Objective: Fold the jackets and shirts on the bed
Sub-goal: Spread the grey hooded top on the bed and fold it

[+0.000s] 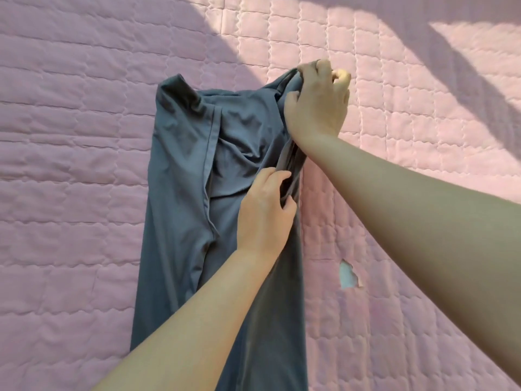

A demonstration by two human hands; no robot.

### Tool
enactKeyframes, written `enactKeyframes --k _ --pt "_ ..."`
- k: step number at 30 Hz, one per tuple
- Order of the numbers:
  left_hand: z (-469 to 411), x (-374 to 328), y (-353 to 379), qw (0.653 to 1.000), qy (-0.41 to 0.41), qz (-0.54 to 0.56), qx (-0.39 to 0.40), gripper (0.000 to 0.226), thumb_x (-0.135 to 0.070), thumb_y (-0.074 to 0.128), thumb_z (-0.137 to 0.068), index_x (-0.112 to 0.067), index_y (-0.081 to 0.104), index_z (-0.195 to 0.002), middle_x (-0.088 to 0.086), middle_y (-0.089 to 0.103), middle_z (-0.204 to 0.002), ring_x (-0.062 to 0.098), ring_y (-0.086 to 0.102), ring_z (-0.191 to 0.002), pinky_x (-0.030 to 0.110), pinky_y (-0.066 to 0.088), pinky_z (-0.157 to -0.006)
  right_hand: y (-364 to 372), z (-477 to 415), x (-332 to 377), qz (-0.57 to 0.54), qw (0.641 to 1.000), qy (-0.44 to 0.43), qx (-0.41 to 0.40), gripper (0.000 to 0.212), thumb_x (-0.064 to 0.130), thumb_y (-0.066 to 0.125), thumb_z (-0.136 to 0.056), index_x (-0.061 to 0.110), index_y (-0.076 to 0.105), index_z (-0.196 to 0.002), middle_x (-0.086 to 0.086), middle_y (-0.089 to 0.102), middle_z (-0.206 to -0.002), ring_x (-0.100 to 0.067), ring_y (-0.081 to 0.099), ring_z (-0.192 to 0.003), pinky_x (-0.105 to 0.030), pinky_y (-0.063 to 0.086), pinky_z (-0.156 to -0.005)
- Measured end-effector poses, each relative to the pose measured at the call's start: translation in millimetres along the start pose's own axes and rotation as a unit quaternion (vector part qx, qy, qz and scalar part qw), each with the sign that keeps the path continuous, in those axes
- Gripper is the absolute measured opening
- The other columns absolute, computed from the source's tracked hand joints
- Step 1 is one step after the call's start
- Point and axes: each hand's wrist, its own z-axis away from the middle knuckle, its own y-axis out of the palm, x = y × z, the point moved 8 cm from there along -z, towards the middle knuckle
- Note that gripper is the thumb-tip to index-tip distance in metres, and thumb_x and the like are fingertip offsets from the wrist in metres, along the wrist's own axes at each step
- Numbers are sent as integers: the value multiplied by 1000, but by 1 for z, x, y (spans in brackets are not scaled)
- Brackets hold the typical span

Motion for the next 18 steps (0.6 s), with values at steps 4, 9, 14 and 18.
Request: enactKeyframes --k 4,9,14,18 --pt "0 19 -27 995 -88 43 -17 36 -9 62 -84 -18 64 -118 -8 64 -115 4 56 -104 13 42 -92 8 -7 36 75 995 -47 55 36 16 44 -90 12 53 -125 -2 42 -137 -36 34 -128 -46 38 -98" --pt "1 65 -38 970 -241 27 30 36 -13 63 -83 -22 63 -118 -7 64 -109 11 58 -98 22 44 -88 58 19 84 68 935 -240 252 56 25 53 -90 23 35 -144 -11 36 -141 -36 51 -115 -38 42 -80" --pt "0 96 -44 949 -303 -3 89 27 -17 69 -82 -19 63 -108 -8 59 -96 4 54 -81 14 36 -69 48 48 85 -54 954 -287 71 44 20 44 -91 13 46 -135 -14 46 -132 -36 59 -90 -43 50 -67" --pt "7 92 -45 952 -296 0 77 16 -11 62 -85 -17 53 -97 -6 57 -81 4 52 -67 15 40 -55 39 61 30 -288 949 -125 6 39 2 42 -87 -4 45 -126 -22 43 -131 -28 44 -119 -41 40 -101"
